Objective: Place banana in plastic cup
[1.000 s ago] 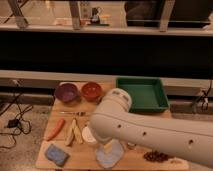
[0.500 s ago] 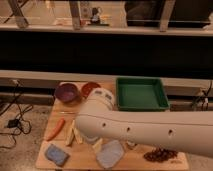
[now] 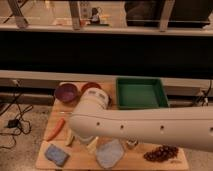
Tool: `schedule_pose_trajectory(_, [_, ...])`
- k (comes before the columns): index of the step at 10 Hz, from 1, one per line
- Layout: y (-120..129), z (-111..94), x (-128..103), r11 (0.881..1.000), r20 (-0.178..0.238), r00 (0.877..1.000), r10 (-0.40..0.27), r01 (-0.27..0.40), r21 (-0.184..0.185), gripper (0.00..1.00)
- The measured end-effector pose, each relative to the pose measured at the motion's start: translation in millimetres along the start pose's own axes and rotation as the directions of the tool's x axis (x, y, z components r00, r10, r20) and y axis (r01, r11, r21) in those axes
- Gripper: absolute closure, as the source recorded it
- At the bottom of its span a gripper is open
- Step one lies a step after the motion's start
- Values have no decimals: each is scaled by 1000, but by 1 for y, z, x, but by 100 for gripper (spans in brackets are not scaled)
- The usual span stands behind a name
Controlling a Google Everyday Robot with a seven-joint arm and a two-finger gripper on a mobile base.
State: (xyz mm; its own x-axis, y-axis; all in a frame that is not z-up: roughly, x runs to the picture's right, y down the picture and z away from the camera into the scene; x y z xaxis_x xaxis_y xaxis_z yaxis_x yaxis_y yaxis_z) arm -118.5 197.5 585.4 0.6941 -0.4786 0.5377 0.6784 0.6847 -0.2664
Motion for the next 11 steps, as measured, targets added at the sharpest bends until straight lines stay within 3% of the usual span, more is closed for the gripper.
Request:
schedule_pose_trajectory(2, [-30, 16, -27, 999, 21, 999, -35, 35, -9, 20])
schedule_pose_trajectory(5, [-66, 37, -47, 997, 53, 996, -72, 73, -14, 20])
schedule_pose_trajectory(8, [-73, 69, -31, 998, 71, 996, -52, 55, -41, 20])
schedule_pose_trajectory(11, [-71, 85, -15, 998, 83, 996, -21, 26, -62, 20])
